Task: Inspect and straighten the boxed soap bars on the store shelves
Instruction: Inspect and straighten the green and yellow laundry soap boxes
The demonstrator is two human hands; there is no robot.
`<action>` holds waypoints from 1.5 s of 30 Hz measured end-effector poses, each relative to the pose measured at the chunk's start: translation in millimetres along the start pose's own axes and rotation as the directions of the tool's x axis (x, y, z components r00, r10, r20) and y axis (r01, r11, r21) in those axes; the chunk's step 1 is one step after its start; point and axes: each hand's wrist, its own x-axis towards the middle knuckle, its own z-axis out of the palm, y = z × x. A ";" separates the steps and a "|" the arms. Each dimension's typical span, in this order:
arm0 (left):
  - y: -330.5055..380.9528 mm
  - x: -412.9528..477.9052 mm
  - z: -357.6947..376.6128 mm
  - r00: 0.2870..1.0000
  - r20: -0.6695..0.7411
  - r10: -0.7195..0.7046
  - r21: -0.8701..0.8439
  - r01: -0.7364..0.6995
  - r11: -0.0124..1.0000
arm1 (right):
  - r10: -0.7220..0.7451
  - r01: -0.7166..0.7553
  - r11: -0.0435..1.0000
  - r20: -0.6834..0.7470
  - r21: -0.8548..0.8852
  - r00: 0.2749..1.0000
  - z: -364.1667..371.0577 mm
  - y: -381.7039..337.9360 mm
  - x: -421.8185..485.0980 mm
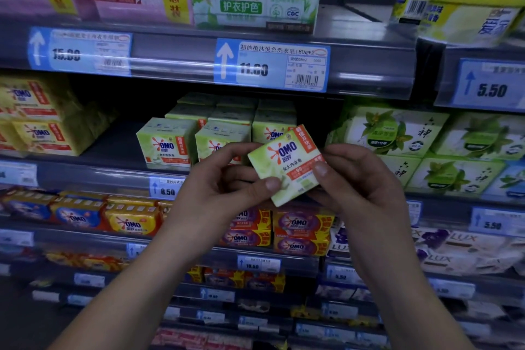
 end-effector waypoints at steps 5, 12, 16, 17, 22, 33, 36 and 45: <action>-0.3 1.1 -2.3 1.000 -0.001 -0.012 0.016 0.012 1.000 | -0.006 0.006 1.000 -0.005 -0.009 1.000 1.7 0.6 -0.4; -2.3 -1.3 -1.2 0.999 0.021 0.042 0.068 -0.044 0.997 | -0.046 0.046 0.997 0.007 -0.060 0.999 2.0 4.4 0.2; -6.2 -1.5 -0.4 0.998 0.007 0.062 0.113 -0.063 0.992 | -0.046 0.047 0.995 0.021 -0.092 0.999 1.4 10.1 0.0; -6.7 -1.0 -0.5 0.998 0.007 0.062 0.115 -0.062 0.991 | -0.043 0.045 0.994 0.020 -0.100 0.999 0.7 10.9 0.3; -8.5 1.8 1.4 0.997 0.012 0.073 0.143 -0.074 0.987 | -0.034 0.036 0.989 0.013 -0.144 0.999 0.0 9.0 1.5; -13.8 5.8 10.7 0.976 -0.132 0.172 0.262 -0.133 0.956 | -0.023 0.023 0.933 0.006 -0.358 1.000 -0.1 15.5 1.0; -14.6 6.4 20.8 0.951 -0.199 0.238 0.398 -0.143 0.906 | -0.034 0.026 0.875 -0.008 -0.483 0.999 2.7 16.5 -0.1; -19.4 18.6 27.9 0.915 -0.140 0.378 0.706 -0.175 0.686 | 0.079 -0.044 0.816 0.036 -0.577 0.996 4.4 17.2 -3.6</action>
